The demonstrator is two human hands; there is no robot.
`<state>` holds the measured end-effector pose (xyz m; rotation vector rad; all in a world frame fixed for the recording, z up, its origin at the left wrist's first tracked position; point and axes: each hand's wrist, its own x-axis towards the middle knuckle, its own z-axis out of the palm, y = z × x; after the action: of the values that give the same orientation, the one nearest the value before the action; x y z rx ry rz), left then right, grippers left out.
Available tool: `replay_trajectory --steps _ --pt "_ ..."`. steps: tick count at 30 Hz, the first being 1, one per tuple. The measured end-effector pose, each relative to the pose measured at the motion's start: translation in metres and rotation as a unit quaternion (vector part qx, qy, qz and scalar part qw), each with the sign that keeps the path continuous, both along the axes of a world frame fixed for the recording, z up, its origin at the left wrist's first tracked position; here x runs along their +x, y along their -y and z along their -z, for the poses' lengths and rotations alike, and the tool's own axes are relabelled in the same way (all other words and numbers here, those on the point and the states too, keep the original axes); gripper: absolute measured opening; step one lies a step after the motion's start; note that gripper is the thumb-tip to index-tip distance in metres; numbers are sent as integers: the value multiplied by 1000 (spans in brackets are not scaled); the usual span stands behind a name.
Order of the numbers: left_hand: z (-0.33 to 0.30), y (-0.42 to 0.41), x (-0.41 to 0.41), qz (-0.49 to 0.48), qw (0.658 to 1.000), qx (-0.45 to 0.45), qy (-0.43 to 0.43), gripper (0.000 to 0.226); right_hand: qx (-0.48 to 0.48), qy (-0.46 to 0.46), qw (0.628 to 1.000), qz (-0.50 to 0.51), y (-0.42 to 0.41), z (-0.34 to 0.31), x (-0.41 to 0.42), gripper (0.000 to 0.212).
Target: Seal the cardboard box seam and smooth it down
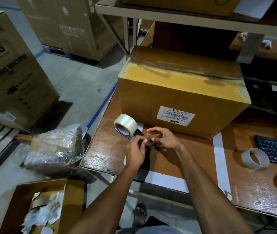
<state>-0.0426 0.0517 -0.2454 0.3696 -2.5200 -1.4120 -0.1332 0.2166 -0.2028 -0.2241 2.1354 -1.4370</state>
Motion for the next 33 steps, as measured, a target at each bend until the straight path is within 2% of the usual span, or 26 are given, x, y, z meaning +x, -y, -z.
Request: replay_trajectory --steps 4,8,14,18,23,27,33 --pt "5 3 -3 -23 999 44 20 7 48 -55 997 -5 5 4 -8 25" --pt "16 5 -10 -88 991 89 49 4 108 -86 990 -31 9 7 -17 19" --pt "20 3 -9 -70 982 165 61 6 127 -53 985 -101 9 7 -23 15" --pt "21 3 -8 -59 979 181 66 6 137 -53 981 -128 9 5 -24 13" --pt "20 -4 -11 -103 975 189 60 2 141 -30 983 -110 13 3 -26 16" --pt "17 -14 -13 -177 955 232 58 6 161 -29 984 -67 19 7 -26 24" --pt "20 -26 -14 -255 900 340 95 17 152 -13 987 -42 24 12 -29 17"
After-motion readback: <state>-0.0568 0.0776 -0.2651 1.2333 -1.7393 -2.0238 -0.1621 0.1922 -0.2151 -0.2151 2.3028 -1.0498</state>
